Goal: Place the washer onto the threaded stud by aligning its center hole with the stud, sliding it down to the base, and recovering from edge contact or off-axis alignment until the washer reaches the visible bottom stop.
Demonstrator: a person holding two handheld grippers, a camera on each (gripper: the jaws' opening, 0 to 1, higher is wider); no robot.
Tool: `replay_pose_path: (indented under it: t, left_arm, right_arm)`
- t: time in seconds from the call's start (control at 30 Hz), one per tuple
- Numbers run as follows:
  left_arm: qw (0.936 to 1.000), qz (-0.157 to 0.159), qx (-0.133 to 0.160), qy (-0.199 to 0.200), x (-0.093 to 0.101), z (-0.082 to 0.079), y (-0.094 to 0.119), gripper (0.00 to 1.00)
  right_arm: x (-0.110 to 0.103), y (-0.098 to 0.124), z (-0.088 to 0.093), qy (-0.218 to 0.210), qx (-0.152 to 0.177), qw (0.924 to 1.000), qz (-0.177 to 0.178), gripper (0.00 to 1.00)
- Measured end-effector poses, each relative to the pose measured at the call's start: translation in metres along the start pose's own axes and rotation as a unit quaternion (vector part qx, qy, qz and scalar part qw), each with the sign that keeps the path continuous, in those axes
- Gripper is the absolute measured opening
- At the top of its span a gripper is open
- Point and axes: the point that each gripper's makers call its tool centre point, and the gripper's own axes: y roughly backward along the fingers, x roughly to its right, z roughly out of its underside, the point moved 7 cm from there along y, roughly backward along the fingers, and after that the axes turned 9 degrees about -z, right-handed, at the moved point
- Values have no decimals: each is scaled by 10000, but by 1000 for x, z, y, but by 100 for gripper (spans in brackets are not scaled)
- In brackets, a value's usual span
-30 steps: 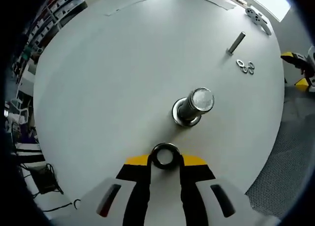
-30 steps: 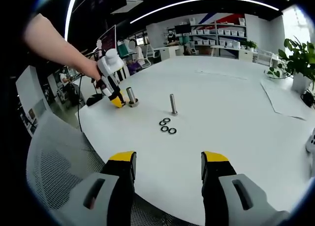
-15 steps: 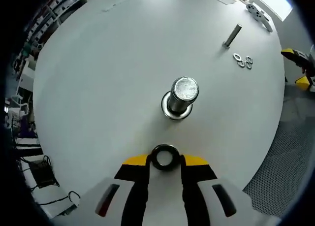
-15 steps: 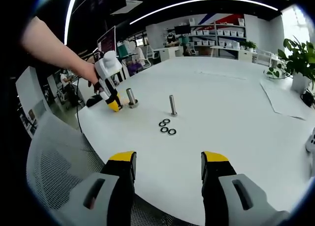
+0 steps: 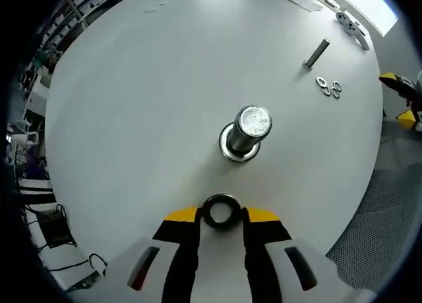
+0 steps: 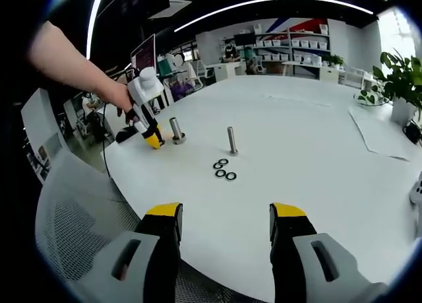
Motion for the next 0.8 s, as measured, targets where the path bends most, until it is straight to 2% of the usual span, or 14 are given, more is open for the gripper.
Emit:
replay_pose_path:
  t: [0.07, 0.27, 0.8]
  left_arm:
    - [9998, -24, 74, 205, 0, 1, 1, 22]
    - [9996, -78, 210, 149, 1, 3, 1, 20]
    - [9998, -86, 168, 63, 13, 8, 3, 19]
  right_arm:
    - [0, 0, 0, -3, -16, 10000, -2, 56]
    - [0, 0, 0, 6, -23, 10000, -5, 56]
    - [1, 1, 0, -29, 31, 10000, 11, 56]
